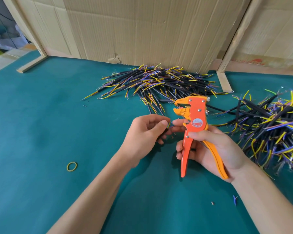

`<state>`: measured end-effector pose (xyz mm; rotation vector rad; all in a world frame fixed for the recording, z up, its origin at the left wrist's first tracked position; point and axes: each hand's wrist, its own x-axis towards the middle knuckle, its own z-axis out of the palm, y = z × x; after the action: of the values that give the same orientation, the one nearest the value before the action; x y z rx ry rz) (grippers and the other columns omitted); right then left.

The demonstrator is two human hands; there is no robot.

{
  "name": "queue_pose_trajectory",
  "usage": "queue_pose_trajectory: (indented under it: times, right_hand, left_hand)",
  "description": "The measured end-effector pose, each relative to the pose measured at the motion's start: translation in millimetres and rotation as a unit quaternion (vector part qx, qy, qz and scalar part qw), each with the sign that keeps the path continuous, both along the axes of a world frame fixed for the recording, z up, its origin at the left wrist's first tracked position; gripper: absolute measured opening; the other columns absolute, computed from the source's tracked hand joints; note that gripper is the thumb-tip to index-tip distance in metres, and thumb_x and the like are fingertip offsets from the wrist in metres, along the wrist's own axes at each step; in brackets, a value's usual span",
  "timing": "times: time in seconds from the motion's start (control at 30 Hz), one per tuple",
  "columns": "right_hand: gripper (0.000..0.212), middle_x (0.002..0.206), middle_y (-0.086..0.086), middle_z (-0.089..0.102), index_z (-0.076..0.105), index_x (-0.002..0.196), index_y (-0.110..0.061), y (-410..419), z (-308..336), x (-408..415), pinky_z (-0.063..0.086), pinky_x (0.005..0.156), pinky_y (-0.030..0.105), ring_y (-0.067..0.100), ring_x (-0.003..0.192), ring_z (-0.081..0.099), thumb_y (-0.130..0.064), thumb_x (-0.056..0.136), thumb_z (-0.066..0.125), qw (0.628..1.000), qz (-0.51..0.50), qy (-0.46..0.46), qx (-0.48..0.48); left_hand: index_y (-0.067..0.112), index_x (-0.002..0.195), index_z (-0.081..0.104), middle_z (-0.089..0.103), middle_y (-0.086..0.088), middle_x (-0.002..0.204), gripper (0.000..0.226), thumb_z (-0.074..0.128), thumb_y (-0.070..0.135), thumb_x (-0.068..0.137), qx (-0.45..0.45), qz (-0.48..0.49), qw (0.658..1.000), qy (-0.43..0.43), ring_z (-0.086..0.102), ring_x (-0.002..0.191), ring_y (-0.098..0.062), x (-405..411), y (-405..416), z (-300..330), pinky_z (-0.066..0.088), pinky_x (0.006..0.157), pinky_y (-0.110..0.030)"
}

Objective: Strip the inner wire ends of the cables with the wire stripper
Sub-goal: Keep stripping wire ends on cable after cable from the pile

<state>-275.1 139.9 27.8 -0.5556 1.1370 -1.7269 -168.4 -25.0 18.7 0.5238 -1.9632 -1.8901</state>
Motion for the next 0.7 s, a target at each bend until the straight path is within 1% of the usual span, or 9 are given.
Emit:
queue_pose_trajectory:
  times: [0.07, 0.1, 0.17, 0.27, 0.37, 0.43, 0.5, 0.57, 0.7]
  right_hand:
    - [0.047, 0.09, 0.022, 0.064, 0.066, 0.128, -0.002, 0.3, 1.9, 1.2, 0.057, 0.07, 0.047, 0.033, 0.077, 0.064, -0.013, 0.082, 0.063, 1.0, 0.0, 0.002, 0.005]
    - [0.047, 0.083, 0.021, 0.062, 0.066, 0.127, -0.001, 0.2, 2.8, 1.8, 0.057, 0.07, 0.046, 0.034, 0.077, 0.064, -0.013, 0.082, 0.063, 1.0, 0.0, 0.0, 0.005]
    - [0.048, 0.079, 0.021, 0.06, 0.066, 0.127, -0.001, 0.3, 4.4, 2.7, 0.057, 0.07, 0.046, 0.034, 0.076, 0.064, -0.014, 0.081, 0.064, 1.0, -0.001, -0.001, 0.006]
    - [0.049, 0.08, 0.022, 0.059, 0.066, 0.128, -0.002, 0.2, 5.9, 3.2, 0.057, 0.07, 0.046, 0.034, 0.076, 0.065, -0.014, 0.081, 0.064, 1.0, 0.004, 0.002, 0.008]
    - [0.051, 0.08, 0.026, 0.06, 0.066, 0.128, -0.003, 0.0, 7.1, 3.2, 0.057, 0.071, 0.044, 0.035, 0.076, 0.064, -0.016, 0.079, 0.066, 1.0, 0.013, 0.003, 0.012]
    - [0.051, 0.08, 0.027, 0.06, 0.066, 0.129, -0.003, 0.4, 7.2, 2.9, 0.056, 0.071, 0.044, 0.037, 0.075, 0.063, -0.016, 0.08, 0.065, 1.0, 0.018, 0.003, 0.012]
    - [0.05, 0.08, 0.028, 0.06, 0.065, 0.13, -0.002, 0.5, 7.1, 3.0, 0.056, 0.071, 0.045, 0.038, 0.075, 0.062, -0.015, 0.081, 0.064, 1.0, 0.022, 0.003, 0.011]
    - [0.05, 0.081, 0.026, 0.06, 0.064, 0.131, -0.001, 0.4, 6.9, 3.6, 0.056, 0.071, 0.045, 0.038, 0.076, 0.061, -0.014, 0.082, 0.063, 1.0, 0.025, 0.004, 0.009]
    - [0.05, 0.09, 0.017, 0.069, 0.063, 0.131, 0.001, 0.2, 7.5, 5.3, 0.056, 0.07, 0.045, 0.036, 0.075, 0.062, -0.013, 0.083, 0.062, 1.0, 0.026, 0.007, 0.002]
  left_hand:
    - [0.005, 0.114, 0.069, 0.074, -0.007, 0.079, 0.017, 0.059, 0.006, 0.1, 0.034, 0.0, 0.999, -0.006, 0.063, 0.066, -0.014, -0.8, 1.3, -0.7, 0.052, 0.06, -0.023]
    - [0.004, 0.115, 0.068, 0.074, -0.008, 0.079, 0.018, 0.06, 0.006, 0.1, 0.05, -0.005, 0.999, -0.009, 0.062, 0.066, -0.015, -0.9, 1.8, -0.7, 0.051, 0.059, -0.023]
    - [0.003, 0.114, 0.069, 0.074, -0.008, 0.081, 0.018, 0.06, 0.007, 0.1, 0.071, -0.02, 0.997, -0.02, 0.061, 0.066, -0.014, -1.1, 2.0, -0.2, 0.051, 0.059, -0.022]
    - [0.003, 0.108, 0.072, 0.072, -0.007, 0.083, 0.018, 0.058, 0.009, 0.1, 0.1, -0.043, 0.994, -0.031, 0.058, 0.067, -0.013, -1.1, 1.4, 1.4, 0.05, 0.059, -0.02]
    - [0.002, 0.105, 0.074, 0.066, -0.003, 0.078, 0.02, 0.057, 0.012, 0.101, 0.102, -0.047, 0.993, -0.036, 0.055, 0.067, -0.013, -0.6, 0.2, 2.4, 0.047, 0.057, -0.02]
    - [0.001, 0.107, 0.074, 0.061, -0.002, 0.077, 0.02, 0.056, 0.011, 0.102, 0.096, -0.053, 0.993, -0.039, 0.054, 0.066, -0.013, 0.1, -0.6, 2.9, 0.045, 0.055, -0.019]
    - [0.006, 0.108, 0.074, 0.059, -0.001, 0.078, 0.019, 0.056, 0.009, 0.102, 0.1, -0.067, 0.992, -0.039, 0.053, 0.065, -0.013, 1.2, -1.6, 3.9, 0.044, 0.054, -0.019]
    - [0.013, 0.105, 0.074, 0.06, -0.001, 0.08, 0.019, 0.057, 0.008, 0.101, 0.113, -0.076, 0.99, -0.03, 0.053, 0.064, -0.013, 2.1, -2.4, 5.0, 0.045, 0.055, -0.018]
    - [0.018, 0.095, 0.07, 0.06, -0.003, 0.081, 0.017, 0.059, 0.007, 0.099, 0.126, -0.07, 0.989, -0.017, 0.054, 0.065, -0.015, 2.5, -2.4, 5.6, 0.046, 0.057, -0.02]
